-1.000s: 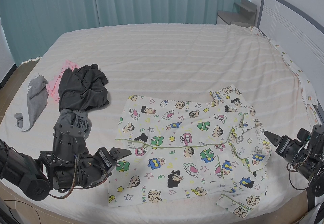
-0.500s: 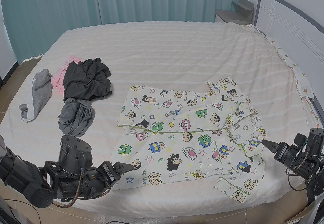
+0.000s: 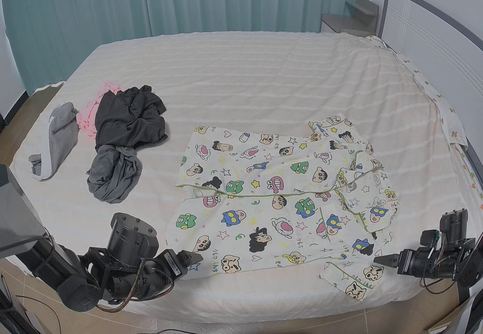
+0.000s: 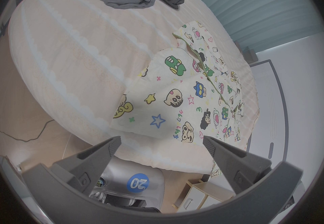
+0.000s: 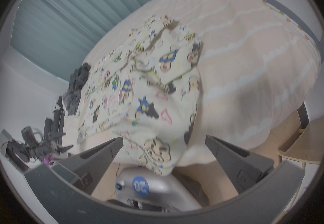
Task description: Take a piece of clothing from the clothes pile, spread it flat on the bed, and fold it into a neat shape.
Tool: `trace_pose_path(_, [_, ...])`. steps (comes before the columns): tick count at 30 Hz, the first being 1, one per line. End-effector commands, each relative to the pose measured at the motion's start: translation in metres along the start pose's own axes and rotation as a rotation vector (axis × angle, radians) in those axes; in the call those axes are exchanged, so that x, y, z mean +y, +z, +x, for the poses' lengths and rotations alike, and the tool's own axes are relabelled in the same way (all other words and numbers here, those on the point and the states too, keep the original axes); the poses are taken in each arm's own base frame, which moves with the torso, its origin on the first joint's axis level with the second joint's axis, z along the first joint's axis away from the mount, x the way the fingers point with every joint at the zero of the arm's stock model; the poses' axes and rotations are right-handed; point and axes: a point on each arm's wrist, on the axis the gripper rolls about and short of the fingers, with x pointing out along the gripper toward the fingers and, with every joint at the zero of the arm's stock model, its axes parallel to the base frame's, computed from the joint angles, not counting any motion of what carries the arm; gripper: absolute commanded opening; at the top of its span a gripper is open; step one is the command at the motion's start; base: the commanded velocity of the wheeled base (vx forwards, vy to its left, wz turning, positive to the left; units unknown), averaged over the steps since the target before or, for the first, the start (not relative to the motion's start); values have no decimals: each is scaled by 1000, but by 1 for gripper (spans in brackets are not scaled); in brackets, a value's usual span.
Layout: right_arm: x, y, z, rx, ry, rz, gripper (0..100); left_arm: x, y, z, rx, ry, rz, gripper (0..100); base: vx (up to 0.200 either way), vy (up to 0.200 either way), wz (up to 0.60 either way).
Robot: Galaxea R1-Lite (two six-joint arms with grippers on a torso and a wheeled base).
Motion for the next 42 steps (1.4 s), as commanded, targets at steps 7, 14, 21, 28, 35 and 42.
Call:
trace_pose_path(7, [-10,-20,2,197,28,-78,100,3,-2,5,10,18,2,100,0,0,0])
trace_pose_path(14, [-5,-23,21,216,62,-115,100,0,-1,4,1,9,2,100,0,0,0])
trace_pose_path(21, [2,-28,27,248,82,-116,100,0,-1,3,1,5,3,100,0,0,0])
trace_pose_path(28, [7,-25,36,198,101,-40,100,0,0,3,-1,5,1,100,0,0,0])
trace_pose_path(35, [14,-32,41,212,66,-51,100,0,0,3,-2,5,0,100,0,0,0])
trace_pose_path(42, [18,-29,44,168,58,-4,100,-1,0,3,-2,4,0,100,0,0,0])
